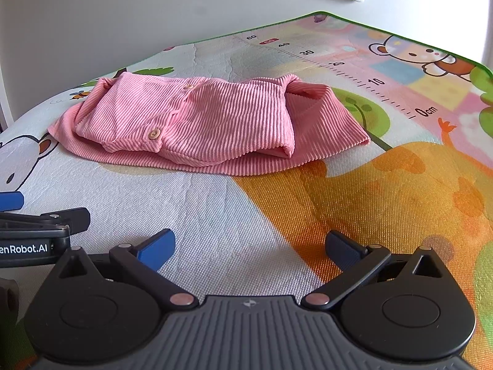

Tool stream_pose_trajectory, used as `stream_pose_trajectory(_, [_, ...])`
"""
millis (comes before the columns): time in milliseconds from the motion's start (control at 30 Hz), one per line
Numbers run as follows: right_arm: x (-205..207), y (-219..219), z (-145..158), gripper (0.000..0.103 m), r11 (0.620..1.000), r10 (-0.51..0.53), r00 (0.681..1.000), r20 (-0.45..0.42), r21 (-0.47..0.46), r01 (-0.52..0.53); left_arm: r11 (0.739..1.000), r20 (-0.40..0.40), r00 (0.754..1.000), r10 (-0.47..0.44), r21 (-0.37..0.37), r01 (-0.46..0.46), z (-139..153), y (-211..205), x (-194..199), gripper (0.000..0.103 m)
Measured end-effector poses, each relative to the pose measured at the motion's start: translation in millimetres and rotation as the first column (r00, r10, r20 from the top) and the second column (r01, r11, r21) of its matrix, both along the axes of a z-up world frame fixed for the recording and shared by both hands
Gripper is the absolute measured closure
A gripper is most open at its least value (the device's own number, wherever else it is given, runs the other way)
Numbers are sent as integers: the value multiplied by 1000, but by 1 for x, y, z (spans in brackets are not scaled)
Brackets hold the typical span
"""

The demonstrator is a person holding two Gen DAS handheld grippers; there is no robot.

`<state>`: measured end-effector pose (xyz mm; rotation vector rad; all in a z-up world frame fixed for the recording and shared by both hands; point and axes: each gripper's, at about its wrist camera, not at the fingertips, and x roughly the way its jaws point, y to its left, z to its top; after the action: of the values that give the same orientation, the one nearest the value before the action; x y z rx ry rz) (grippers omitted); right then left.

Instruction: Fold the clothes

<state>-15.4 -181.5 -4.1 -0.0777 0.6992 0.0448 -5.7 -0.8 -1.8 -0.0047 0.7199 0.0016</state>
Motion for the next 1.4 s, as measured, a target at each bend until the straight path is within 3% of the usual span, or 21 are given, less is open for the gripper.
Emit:
stream_pose_trajectory(800, [0,5,1,0,999,-22,1000,-6,-31,22,1000,-29,999,-13,24,13,2,2,0,0])
stream_pose_trajectory(1067, [2,5,3,0,999,-3,1000,-24,-42,2,987,-95,986,-137,68,144,10,14,2,0])
stream_pose_trajectory(1167, [7,12,13,0,995,33,998,-57,-91,-38,977,-128,975,-182,85,194,14,22,9,0])
stream_pose_trajectory(1233, [8,20,30,0,988,91,996,-16,-124,-92,970,-125,969,-214,86,226,19,28,12,0])
stream_pose_trajectory(1333, [20,40,45,0,958,162,984,70,-252,-139,952,-43,962,-268,145,271,28,31,11,0])
stream_pose_trajectory(1400, [38,53,39,0,922,207,975,76,-349,-169,934,12,953,-304,201,295,35,32,11,0])
